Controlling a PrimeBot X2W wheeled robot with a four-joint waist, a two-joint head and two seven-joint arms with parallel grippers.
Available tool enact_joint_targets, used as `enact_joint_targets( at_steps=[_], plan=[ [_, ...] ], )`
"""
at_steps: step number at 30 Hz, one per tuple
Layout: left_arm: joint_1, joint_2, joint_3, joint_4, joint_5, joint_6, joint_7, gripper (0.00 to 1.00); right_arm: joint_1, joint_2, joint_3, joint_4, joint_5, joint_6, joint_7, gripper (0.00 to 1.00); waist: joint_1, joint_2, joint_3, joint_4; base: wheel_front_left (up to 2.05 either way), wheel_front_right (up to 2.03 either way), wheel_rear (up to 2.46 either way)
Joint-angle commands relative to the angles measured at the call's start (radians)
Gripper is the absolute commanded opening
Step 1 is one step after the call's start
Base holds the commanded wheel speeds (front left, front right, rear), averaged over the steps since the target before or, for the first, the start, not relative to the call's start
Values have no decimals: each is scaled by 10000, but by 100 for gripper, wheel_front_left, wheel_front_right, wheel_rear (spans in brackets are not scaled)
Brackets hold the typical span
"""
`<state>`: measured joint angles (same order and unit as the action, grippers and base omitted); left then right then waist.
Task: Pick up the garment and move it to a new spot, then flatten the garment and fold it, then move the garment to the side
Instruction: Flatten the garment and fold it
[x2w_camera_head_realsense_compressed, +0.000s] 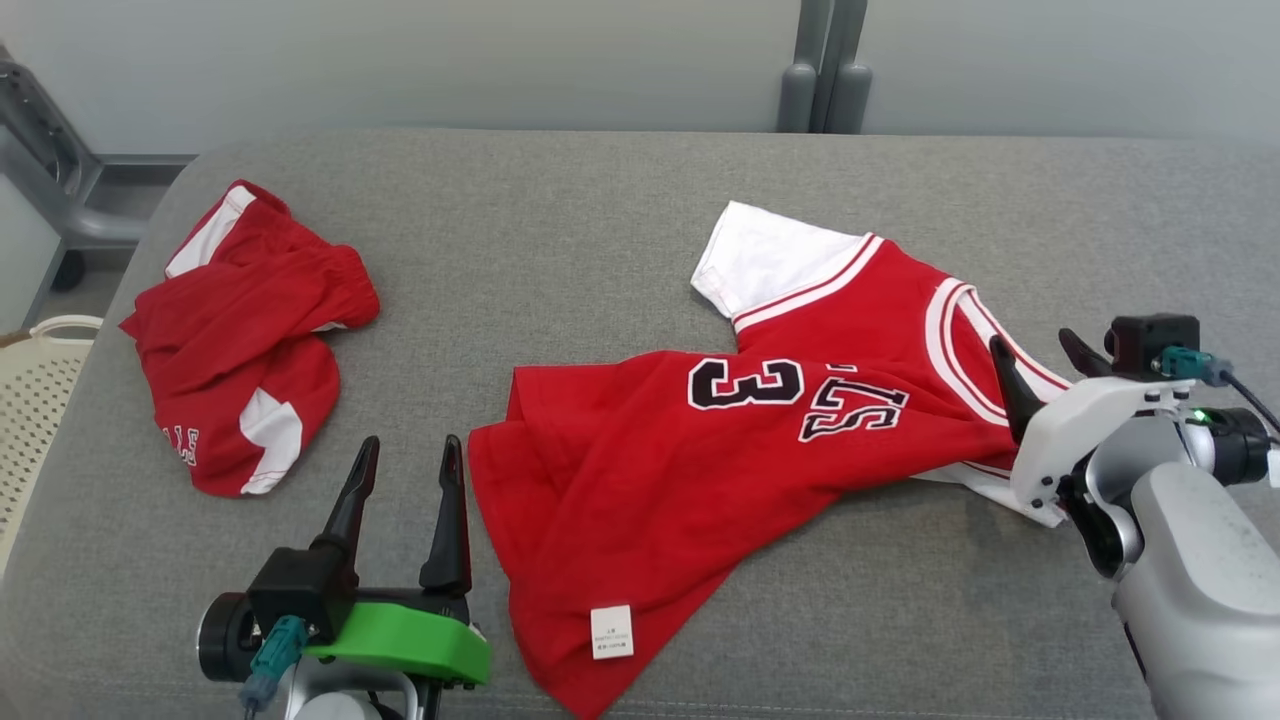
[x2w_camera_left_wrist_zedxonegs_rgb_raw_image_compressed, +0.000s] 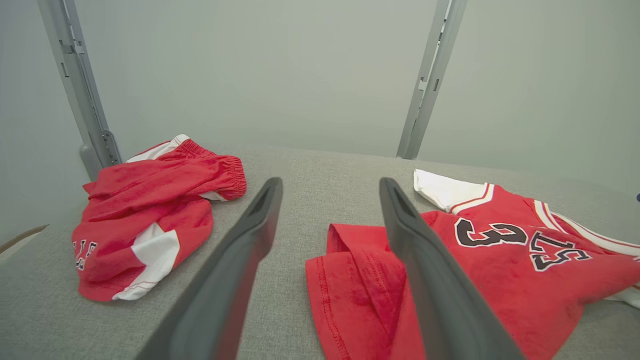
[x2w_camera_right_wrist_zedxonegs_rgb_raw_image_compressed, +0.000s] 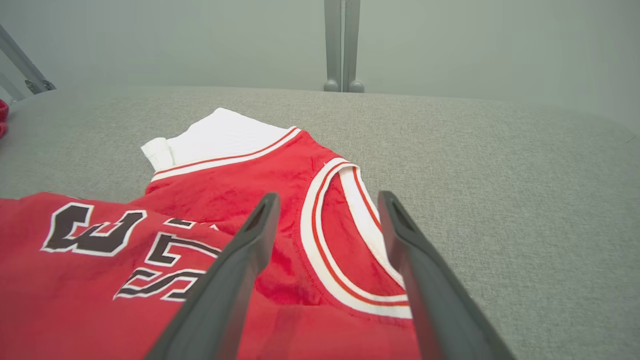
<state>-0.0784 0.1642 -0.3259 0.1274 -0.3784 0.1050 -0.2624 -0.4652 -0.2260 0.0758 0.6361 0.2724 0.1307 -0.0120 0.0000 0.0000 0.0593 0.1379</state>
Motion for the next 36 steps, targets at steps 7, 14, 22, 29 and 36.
enact_joint_targets(
  at_steps=[7,14,22,29,36],
  plan=[
    [-307,-456,211,187,431,-469,-31,100,-1611,-308,399,1850,182,-1,449,100,0,0,564,577,0,0,0],
    [-556,-770,336,279,669,-812,-31,100,-2967,-614,552,3496,354,-1,398,100,0,0,1142,1148,0,0,0],
    [-812,-1035,441,303,839,-1072,-31,100,-4225,-890,590,4973,373,-1,306,100,0,0,1836,1617,0,0,0],
    [-978,-1108,522,304,893,-1206,-31,100,-4857,-1008,547,5909,280,-1,213,100,0,0,2194,1768,0,0,0],
    [-1036,-1133,572,323,879,-1265,-31,100,-5084,-1253,382,6308,1,-1,5,100,0,0,2377,1896,0,0,0]
  ],
)
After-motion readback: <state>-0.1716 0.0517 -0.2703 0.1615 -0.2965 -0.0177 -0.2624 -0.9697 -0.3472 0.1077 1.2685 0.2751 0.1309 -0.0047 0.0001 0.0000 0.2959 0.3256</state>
